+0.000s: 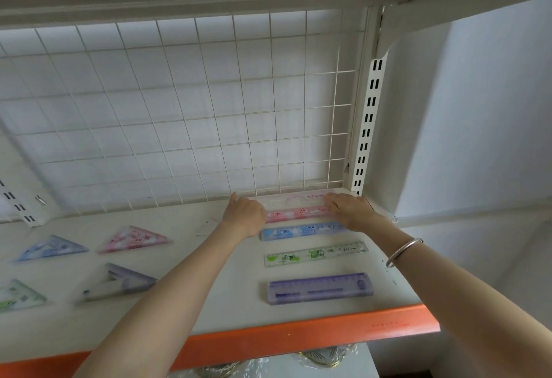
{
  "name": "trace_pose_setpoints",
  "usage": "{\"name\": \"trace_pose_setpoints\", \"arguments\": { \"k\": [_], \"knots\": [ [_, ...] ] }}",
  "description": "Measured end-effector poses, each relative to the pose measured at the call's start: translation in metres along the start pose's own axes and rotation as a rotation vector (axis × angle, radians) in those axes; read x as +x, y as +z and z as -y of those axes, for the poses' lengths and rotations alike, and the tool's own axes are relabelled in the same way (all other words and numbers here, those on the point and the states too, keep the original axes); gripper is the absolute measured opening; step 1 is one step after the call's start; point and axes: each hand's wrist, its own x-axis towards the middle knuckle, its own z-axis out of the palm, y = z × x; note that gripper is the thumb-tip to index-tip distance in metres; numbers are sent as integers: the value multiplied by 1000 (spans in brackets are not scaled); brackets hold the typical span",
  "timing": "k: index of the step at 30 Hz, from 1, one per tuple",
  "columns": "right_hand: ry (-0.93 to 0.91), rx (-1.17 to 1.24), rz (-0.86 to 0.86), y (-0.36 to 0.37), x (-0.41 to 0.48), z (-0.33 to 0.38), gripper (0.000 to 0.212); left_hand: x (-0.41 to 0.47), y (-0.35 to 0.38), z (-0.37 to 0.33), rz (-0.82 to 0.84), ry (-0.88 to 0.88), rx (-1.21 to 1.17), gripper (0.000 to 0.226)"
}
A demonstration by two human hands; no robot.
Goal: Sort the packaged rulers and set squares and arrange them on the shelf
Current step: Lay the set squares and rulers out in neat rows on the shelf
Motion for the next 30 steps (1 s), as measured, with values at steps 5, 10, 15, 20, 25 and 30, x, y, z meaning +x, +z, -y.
{"name": "trace_pose_setpoints", "arguments": {
  "k": [5,10,15,20,25,30],
  "knots": [
    [-28,38,-103,-2,-3,2,44,0,-1,2,-36,-2,-184,39],
    [-128,144,-170,-9,-3,13,39,-2,-9,0,-36,111,-323,42],
    [-158,-17,-80,-7,9,20,40,7,-12,-4,78,97,-323,42],
    [-149,-26,-6,-7,19,21,32,17,-13,-10,140,87,-274,41],
    [-122,-19,40,-11,25,24,25,25,-20,-16,239,23,-261,40],
    [-99,-86,69,-14,26,32,30,32,-23,-22,297,4,-166,43]
  ]
}}
